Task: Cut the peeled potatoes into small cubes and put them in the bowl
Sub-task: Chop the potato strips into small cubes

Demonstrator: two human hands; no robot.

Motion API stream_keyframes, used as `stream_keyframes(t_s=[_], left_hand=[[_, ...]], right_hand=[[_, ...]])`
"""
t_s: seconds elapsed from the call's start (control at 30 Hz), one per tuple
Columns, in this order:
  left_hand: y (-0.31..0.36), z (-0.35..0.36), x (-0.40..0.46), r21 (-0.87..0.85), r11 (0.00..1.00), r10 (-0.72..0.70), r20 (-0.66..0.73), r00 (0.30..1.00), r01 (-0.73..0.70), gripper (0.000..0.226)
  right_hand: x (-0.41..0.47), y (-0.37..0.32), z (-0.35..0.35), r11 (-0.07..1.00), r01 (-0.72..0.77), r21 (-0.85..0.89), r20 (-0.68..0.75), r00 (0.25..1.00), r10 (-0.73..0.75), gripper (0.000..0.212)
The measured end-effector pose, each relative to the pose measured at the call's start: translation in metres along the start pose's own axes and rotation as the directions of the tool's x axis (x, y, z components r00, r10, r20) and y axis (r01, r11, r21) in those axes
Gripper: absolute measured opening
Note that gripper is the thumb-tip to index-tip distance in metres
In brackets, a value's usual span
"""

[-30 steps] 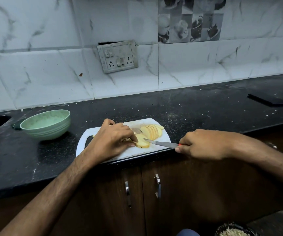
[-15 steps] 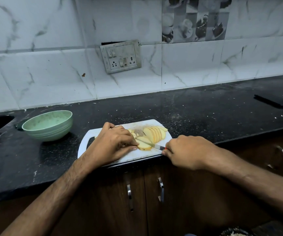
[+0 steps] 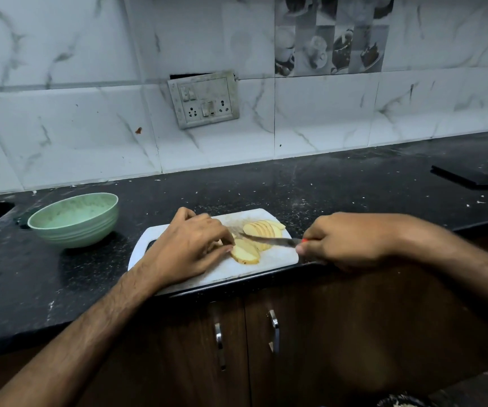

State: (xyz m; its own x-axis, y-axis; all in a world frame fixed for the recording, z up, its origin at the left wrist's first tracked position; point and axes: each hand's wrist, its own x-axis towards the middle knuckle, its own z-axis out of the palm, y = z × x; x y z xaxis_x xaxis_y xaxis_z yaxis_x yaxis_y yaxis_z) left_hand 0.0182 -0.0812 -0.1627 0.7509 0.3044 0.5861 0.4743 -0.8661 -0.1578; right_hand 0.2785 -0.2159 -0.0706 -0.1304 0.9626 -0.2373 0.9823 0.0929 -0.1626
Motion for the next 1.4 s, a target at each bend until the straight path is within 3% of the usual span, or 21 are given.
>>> stream_keyframes(t_s=[0.07,0.17,0.23,0.33,0.4,0.53,0.77,1.0,1.4], left_hand=[[-0.007,-0.008,0.017,-0.020,1.000,0.004,0.049,0.999,-0.003,0.020],[-0.011,-0.015,0.054,-0.083,0.997,0.028,0.264,0.964,-0.007,0.034],[-0.013,-0.014,0.082,-0.080,0.997,0.038,0.448,0.893,-0.002,0.048],[-0.014,-0.009,0.119,-0.070,0.998,0.042,0.650,0.759,0.005,0.069],[-0.011,-0.005,0.136,-0.101,0.995,0.059,0.744,0.666,0.025,0.082],[-0.001,0.006,0.153,-0.163,0.986,0.115,0.828,0.550,0.039,0.086],[-0.002,0.008,0.157,-0.191,0.982,0.160,0.811,0.563,-0.005,0.078],[-0.005,0.011,0.156,-0.189,0.979,0.196,0.784,0.589,-0.075,0.062],[-0.005,0.011,0.161,-0.191,0.980,0.190,0.785,0.590,-0.060,0.048]], right_hand=[[0.005,0.022,-0.009,0.982,-0.009,0.188,-0.034,0.999,0.015,0.041],[0.034,0.051,-0.005,0.899,0.029,0.438,-0.168,0.984,0.050,0.040],[0.060,0.059,0.008,0.748,0.115,0.653,-0.270,0.959,0.088,0.038],[0.098,0.055,0.027,0.411,0.274,0.870,-0.373,0.909,0.183,0.037],[0.120,0.049,0.036,0.262,0.340,0.903,-0.403,0.882,0.246,0.037],[0.146,0.045,0.047,0.153,0.416,0.896,-0.444,0.843,0.304,0.037],[0.149,0.054,0.048,-0.087,0.500,0.862,-0.445,0.828,0.342,0.035],[0.148,0.053,0.049,-0.079,0.507,0.858,-0.458,0.827,0.326,0.035],[0.147,0.053,0.050,-0.030,0.509,0.860,-0.475,0.822,0.314,0.035]])
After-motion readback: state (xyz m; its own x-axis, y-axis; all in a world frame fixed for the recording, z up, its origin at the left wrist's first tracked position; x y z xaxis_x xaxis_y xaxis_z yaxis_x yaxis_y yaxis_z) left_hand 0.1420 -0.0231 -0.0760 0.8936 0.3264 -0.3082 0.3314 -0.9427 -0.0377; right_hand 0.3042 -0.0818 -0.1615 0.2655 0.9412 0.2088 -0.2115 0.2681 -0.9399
